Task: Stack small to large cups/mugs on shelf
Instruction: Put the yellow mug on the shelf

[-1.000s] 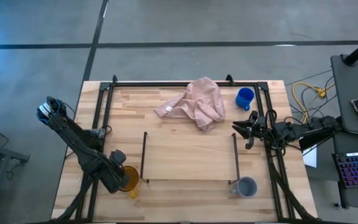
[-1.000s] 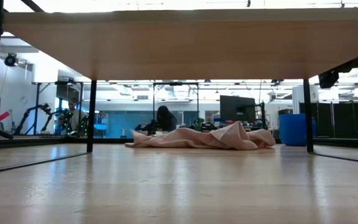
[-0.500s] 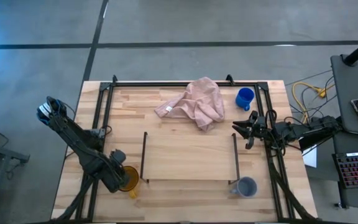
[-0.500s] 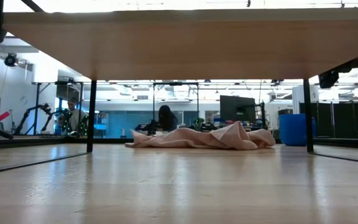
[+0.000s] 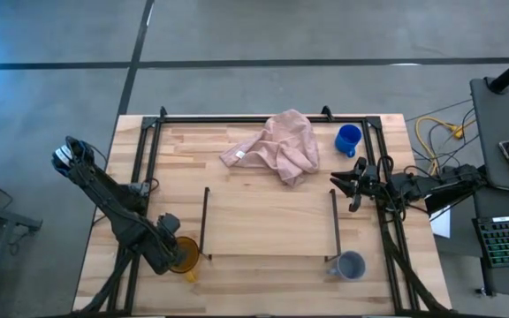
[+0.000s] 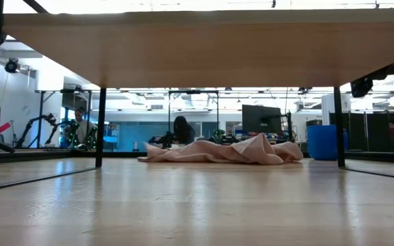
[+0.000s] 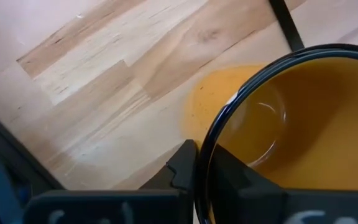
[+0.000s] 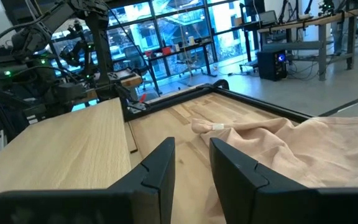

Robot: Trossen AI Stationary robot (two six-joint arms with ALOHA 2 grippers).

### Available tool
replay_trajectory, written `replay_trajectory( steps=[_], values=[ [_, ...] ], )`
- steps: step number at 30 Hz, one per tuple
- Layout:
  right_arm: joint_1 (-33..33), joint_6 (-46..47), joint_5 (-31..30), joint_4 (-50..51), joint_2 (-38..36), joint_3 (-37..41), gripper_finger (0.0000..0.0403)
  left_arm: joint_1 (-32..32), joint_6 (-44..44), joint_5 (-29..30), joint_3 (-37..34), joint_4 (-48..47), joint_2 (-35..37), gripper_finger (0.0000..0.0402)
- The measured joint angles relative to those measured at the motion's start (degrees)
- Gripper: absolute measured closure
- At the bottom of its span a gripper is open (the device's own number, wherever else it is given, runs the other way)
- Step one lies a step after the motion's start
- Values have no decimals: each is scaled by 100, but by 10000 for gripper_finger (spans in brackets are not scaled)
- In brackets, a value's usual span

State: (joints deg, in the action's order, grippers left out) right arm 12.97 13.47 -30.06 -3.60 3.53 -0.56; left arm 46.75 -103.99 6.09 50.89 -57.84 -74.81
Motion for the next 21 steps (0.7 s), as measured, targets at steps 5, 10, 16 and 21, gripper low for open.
replay_trajectory(
  steps=[5,10,16,21],
  values=[
    [0,-6,0,0,0,1,309,-25,142,-25,145,-363,251,399],
    [0,-18,0,0,0,2,309,-28,340,-85,607,-976,630,400],
    [0,-46,-1,0,0,1,310,-221,1051,21,1864,-1731,895,400],
    [0,-66,-2,0,0,0,309,-551,2207,-160,3529,-3073,536,401]
  ],
)
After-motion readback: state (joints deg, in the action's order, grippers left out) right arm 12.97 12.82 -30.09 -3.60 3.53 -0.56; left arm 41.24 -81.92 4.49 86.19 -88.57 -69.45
